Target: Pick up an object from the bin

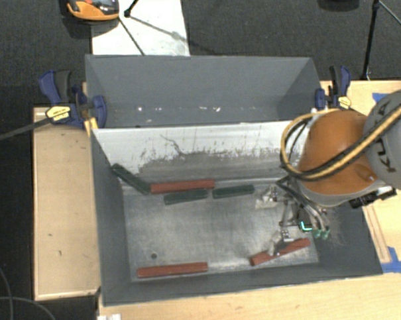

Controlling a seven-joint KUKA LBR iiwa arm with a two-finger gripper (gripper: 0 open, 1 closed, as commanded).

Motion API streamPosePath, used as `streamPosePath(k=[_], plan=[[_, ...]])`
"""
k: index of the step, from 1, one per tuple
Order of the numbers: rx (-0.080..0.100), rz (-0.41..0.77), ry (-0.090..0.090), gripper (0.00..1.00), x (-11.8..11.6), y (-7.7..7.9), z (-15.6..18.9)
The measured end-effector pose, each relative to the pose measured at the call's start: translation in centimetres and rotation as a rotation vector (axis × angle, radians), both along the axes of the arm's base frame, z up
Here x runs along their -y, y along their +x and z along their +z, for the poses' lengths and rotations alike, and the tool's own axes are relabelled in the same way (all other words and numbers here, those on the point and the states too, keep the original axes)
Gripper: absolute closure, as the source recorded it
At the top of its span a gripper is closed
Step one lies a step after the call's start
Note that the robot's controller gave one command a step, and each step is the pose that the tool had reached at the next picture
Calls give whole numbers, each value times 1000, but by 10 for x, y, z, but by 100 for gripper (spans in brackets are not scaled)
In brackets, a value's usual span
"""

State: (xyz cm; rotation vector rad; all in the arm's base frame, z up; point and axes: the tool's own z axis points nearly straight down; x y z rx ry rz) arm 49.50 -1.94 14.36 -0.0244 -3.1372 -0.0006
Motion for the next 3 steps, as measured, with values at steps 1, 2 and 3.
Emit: streamPosePath(k=[1,2,3], plan=[[6,1,0,0,0,2,2],[15,108,-1,0,4,-3,-24],[25,360,-2,100,23,-14,-69]])
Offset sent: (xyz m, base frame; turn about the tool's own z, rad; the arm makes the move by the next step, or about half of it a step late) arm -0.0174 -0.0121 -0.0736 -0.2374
